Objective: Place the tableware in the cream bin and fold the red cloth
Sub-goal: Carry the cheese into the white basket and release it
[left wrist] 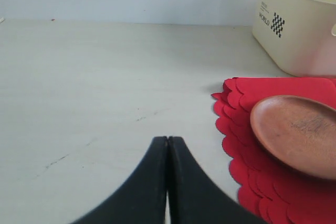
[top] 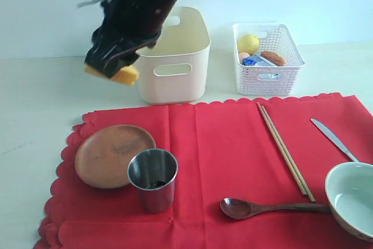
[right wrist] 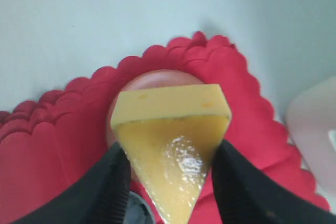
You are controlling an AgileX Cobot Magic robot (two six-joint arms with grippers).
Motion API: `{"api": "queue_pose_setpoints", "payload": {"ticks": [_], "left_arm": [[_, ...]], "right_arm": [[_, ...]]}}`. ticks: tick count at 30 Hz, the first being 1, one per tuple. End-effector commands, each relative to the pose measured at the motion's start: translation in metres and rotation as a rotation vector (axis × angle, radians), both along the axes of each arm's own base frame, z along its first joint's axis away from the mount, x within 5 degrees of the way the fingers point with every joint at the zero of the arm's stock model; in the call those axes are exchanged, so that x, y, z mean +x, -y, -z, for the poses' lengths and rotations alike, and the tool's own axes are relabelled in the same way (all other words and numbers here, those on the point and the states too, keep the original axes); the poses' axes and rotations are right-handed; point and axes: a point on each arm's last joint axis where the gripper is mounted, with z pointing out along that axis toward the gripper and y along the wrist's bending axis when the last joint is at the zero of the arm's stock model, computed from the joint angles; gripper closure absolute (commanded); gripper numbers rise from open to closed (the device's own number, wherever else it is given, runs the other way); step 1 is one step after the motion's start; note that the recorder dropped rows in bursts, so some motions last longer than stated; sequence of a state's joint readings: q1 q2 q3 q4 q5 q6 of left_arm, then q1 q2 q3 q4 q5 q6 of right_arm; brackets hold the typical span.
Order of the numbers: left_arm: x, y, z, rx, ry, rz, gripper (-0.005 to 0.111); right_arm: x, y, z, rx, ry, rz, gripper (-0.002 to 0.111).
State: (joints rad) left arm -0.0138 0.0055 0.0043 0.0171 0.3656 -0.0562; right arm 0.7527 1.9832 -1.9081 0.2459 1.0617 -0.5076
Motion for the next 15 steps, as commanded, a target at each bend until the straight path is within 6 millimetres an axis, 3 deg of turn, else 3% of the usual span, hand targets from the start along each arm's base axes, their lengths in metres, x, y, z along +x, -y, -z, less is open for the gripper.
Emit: {"api": "queue_pose_setpoints", "payload": {"ticks": [1,5,9,14,15], "left_arm": [[0.0,0.0,-0.003,-0.005,0.024,0.006,0.107],[0.0,0.0,-0.003,-0.005,0.024,0.006,0.107],[0.0,0.0,-0.003,-0.005,0.024,0.006,0.107],[0.0,0.0,-0.003,-0.005,0.024,0.006,0.107],[0.0,0.0,-0.003,-0.005,0.024,0.006,0.107]], "right_arm": [[0.024,0.055,-0.035,0.074,0.054,0.158,0.108],[0.057,0.128,-0.034,0.101,0.079,0.369,0.108],[0.088,0.175,-0.017,0.15,0.08,0.523,0.108],[0.132,0.22,0.021,0.223,0.086,0.689,0.108],[0.148,0.231,0.041,0.226,0.109,0.743,0.108]]}}
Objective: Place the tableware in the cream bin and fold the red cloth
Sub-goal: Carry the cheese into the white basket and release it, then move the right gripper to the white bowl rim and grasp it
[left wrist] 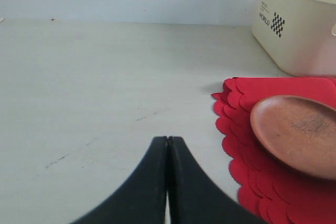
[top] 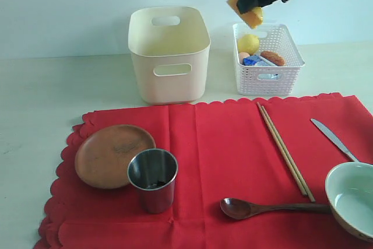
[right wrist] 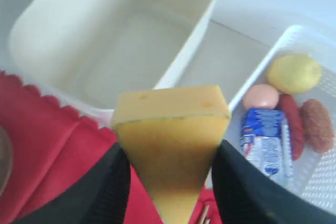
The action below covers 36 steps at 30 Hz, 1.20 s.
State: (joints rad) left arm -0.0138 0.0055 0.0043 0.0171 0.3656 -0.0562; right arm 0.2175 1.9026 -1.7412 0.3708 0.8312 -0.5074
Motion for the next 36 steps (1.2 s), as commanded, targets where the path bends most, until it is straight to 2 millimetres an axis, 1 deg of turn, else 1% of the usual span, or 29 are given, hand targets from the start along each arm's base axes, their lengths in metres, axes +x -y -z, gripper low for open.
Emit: {"api": "queue_pose_setpoints", "payload": {"ticks": [1,4,5,8,9,10,12,14,16,18,20,24,27,30,33,36], "left_arm": [[0.0,0.0,-0.003,-0.005,0.024,0.006,0.107],[0.0,0.0,-0.003,-0.005,0.024,0.006,0.107],[0.0,0.0,-0.003,-0.005,0.024,0.006,0.107],[0.0,0.0,-0.003,-0.005,0.024,0.006,0.107],[0.0,0.0,-0.003,-0.005,0.024,0.006,0.107],[0.0,0.0,-0.003,-0.005,0.024,0.006,0.107],[0.0,0.0,-0.003,-0.005,0.024,0.006,0.107],[0.0,0.0,-0.003,-0.005,0.024,0.006,0.107],[0.0,0.0,-0.003,-0.005,0.024,0.006,0.107],[0.0,0.0,-0.003,-0.005,0.024,0.006,0.107],[0.0,0.0,-0.003,-0.005,0.024,0.006,0.107],[0.0,0.0,-0.003,-0.005,0.024,0.006,0.107],[0.0,0.0,-0.003,-0.005,0.024,0.006,0.107],[0.0,0.0,-0.003,-0.005,0.024,0.006,0.107],[0.0,0.0,-0.003,-0.005,0.024,0.006,0.107],[0.0,0.0,-0.003,-0.005,0.024,0.006,0.107]], "right_arm": [[0.046,0.037,0.052,0.039,0.059,0.166,0.108],[0.069,0.049,0.084,0.028,0.107,0.238,0.108],[0.082,0.053,0.106,0.019,0.117,0.263,0.108],[0.098,0.052,0.132,0.009,0.103,0.261,0.107],[0.101,0.051,0.138,0.007,0.096,0.256,0.104],[0.104,0.051,0.142,0.007,0.089,0.253,0.098],[0.108,0.051,0.145,-0.011,0.087,0.238,0.08],[0.109,0.052,0.143,-0.03,0.094,0.238,0.061],[0.108,0.053,0.133,-0.033,0.108,0.255,0.041],[0.105,0.054,0.121,-0.043,0.11,0.255,0.03],[0.1,0.055,0.108,-0.047,0.1,0.253,0.026],[0.086,0.055,0.076,-0.055,0.065,0.232,0.027],[0.07,0.056,0.049,-0.06,0.03,0.219,0.034],[0.053,0.058,0.025,-0.076,-0.017,0.23,0.049],[0.032,0.062,0.001,-0.108,-0.079,0.234,0.067],[0.009,0.066,-0.016,-0.142,-0.134,0.24,0.085]]}}
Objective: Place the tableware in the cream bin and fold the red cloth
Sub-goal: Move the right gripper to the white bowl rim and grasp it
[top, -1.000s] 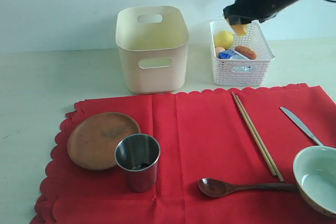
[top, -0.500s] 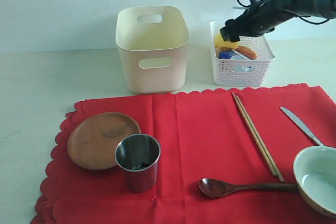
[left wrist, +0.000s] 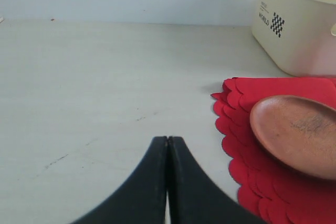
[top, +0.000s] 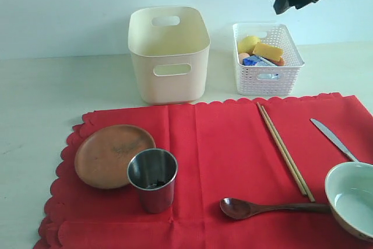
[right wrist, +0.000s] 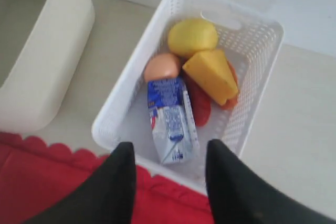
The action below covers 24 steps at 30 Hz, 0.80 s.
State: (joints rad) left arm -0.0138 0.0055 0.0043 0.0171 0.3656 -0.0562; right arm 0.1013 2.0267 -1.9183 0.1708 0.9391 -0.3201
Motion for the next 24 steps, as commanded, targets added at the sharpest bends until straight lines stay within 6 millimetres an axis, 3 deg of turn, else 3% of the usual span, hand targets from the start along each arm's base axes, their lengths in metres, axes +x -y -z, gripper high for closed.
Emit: {"api": "queue_pose_setpoints", "payload": {"ticks": [1,6,13,16,19,24], "left_arm": [[0.0,0.0,-0.003,-0.005,0.024,0.006,0.107],[0.0,0.0,-0.003,-0.005,0.024,0.006,0.107],[0.0,0.0,-0.003,-0.005,0.024,0.006,0.107],[0.0,0.0,-0.003,-0.005,0.024,0.006,0.107],[0.0,0.0,-0.003,-0.005,0.024,0.006,0.107],[0.0,0.0,-0.003,-0.005,0.024,0.006,0.107]], "right_arm": [[-0.037,0.009,-0.034,-0.038,-0.063,0.023,0.089],[-0.084,0.017,-0.049,-0.061,-0.039,0.062,0.103],[-0.154,0.027,-0.04,-0.084,-0.052,0.078,0.104],[-0.179,0.032,-0.026,-0.121,-0.139,0.094,0.103],[-0.196,0.04,-0.009,-0.129,-0.244,0.119,0.093],[-0.211,0.053,0.023,-0.126,-0.386,0.162,0.058]]}}
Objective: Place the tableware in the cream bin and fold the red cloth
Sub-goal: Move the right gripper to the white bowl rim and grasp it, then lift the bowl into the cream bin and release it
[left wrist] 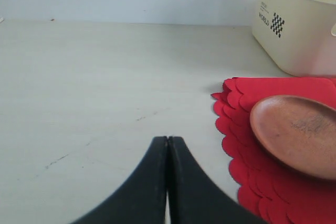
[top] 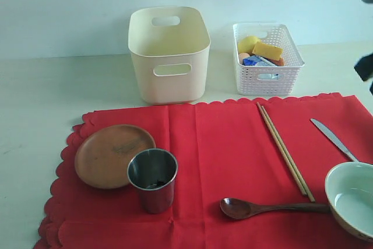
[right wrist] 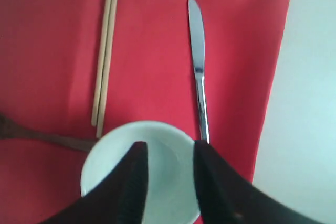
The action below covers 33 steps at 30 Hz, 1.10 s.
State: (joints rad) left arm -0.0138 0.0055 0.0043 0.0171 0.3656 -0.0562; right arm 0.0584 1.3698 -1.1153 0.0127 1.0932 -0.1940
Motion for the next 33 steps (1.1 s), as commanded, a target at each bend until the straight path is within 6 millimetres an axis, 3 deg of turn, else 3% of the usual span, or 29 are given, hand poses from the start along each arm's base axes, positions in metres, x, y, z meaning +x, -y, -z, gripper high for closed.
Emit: {"api": "queue_pose_setpoints", "payload": {"ticks": [1,5,15,24,26,28,31,33], "left_arm": [[0.0,0.0,-0.003,-0.005,0.024,0.006,0.107],[0.0,0.0,-0.003,-0.005,0.024,0.006,0.107],[0.0,0.0,-0.003,-0.005,0.024,0.006,0.107],[0.0,0.0,-0.003,-0.005,0.024,0.006,0.107],[0.0,0.0,-0.003,-0.005,0.024,0.006,0.107],[0.0,0.0,-0.003,-0.005,0.024,0.006,0.107],[0.0,0.0,-0.003,-0.005,0.024,0.006,0.107],[0.0,0.0,-0.003,-0.005,0.024,0.006,0.107]], "right_arm": [[-0.013,0.012,0.027,-0.003,-0.093,0.048,0.053],[-0.016,0.021,0.047,-0.004,-0.076,0.074,0.045],[0.003,0.044,0.096,-0.008,-0.15,0.142,0.045],[0.018,0.045,0.15,-0.012,-0.303,0.084,0.046],[0.02,0.046,0.158,-0.013,-0.331,0.062,0.052],[0.022,0.046,0.161,-0.013,-0.337,0.062,0.067],[0.029,0.046,0.155,-0.015,-0.312,0.061,0.102],[0.031,0.046,0.148,-0.016,-0.294,0.063,0.107]]}}
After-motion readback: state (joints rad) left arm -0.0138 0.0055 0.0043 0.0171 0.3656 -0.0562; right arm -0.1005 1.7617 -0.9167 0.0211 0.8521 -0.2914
